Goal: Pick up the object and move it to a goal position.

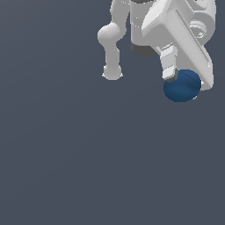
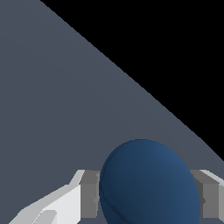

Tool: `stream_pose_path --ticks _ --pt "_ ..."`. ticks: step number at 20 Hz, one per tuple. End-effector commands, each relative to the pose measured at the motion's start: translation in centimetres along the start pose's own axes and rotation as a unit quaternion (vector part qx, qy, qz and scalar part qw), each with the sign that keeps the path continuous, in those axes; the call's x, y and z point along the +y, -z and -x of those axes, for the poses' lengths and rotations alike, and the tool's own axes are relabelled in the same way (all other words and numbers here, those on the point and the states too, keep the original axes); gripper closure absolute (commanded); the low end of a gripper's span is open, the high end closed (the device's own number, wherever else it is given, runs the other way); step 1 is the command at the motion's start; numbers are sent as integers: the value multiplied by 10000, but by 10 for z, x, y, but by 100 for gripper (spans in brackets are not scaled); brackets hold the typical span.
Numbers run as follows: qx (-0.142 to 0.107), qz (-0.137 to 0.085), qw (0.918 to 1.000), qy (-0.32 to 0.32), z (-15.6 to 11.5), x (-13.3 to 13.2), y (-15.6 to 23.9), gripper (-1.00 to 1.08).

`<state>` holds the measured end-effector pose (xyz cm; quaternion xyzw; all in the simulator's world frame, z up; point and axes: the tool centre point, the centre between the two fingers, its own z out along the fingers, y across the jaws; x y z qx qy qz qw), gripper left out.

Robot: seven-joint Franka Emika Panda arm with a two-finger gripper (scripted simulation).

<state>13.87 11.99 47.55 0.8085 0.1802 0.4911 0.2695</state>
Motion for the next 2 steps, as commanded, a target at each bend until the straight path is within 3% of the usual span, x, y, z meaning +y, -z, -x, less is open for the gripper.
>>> stream_pose_path --ticks 1,2 --pt "13 21 10000 -6 -1 1 1 108" --pt "15 23 10000 -6 -1 1 1 108"
